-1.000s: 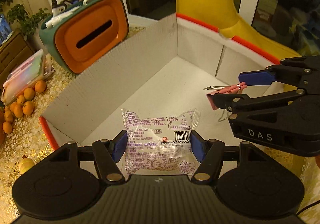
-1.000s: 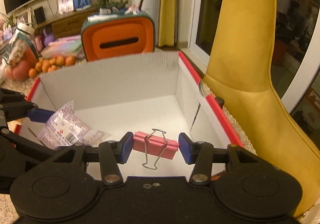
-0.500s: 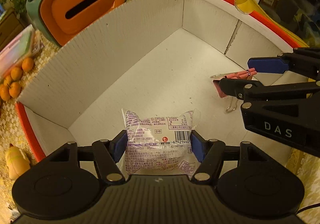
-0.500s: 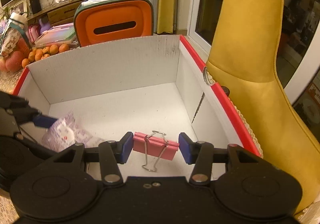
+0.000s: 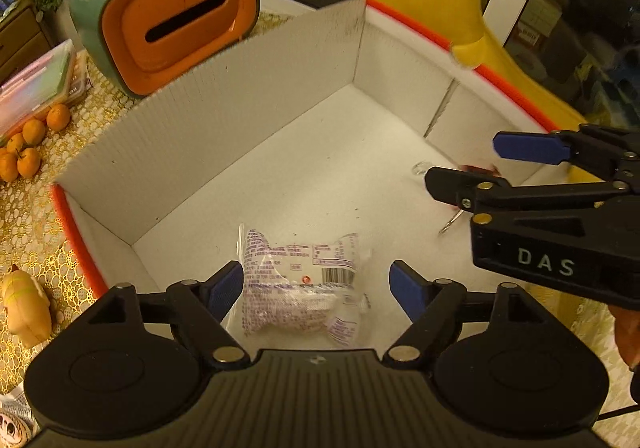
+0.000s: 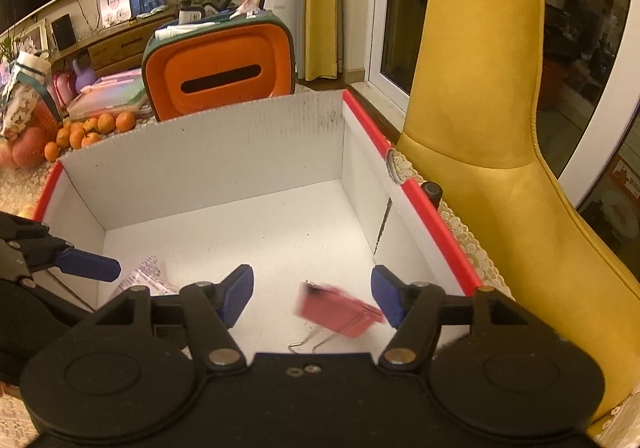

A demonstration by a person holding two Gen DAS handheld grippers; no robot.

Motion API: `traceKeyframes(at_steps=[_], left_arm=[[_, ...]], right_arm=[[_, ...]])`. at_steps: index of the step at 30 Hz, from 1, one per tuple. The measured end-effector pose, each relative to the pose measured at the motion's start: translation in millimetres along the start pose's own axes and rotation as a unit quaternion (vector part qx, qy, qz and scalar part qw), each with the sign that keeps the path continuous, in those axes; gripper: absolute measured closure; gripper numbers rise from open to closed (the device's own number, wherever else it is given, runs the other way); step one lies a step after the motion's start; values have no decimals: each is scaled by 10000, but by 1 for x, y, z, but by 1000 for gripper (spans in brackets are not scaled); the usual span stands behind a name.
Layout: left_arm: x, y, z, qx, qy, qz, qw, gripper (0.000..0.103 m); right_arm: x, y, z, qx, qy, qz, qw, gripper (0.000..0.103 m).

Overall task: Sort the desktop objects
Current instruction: 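Open the left tool dropping the packet while the right tool releases the clip into the box, then move both tools back to the table toward the pink sticky-note pad and black bag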

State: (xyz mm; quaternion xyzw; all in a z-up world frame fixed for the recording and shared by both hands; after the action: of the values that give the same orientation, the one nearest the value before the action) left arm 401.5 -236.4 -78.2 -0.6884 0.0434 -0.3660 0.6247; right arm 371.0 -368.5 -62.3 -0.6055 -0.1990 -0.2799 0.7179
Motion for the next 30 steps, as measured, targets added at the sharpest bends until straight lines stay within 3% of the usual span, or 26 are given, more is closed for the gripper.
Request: traceKeyframes(at_steps=[16, 30], left_arm=[[-43, -95, -8, 207, -372, -971, 9944, 23], [-107, -168, -11, 570, -180, -1473, 9873, 23]], right_arm=[[-9, -71, 22, 359, -34, -245, 9990, 37], [-44, -131, 68, 810, -333, -424, 9953, 37]])
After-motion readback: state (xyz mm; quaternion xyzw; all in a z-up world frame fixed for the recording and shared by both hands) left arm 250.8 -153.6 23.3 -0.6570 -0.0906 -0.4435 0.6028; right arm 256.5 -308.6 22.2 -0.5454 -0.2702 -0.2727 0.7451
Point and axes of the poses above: each gripper's, at about its wrist camera, not at the fingertips, and y roughly the way its jaws point, z to its left, x to its top, the point moved 3 cm from there along y, roughly the way its jaws point, and after that the axes turned 14 degrees about y, right-handed, at the moved point
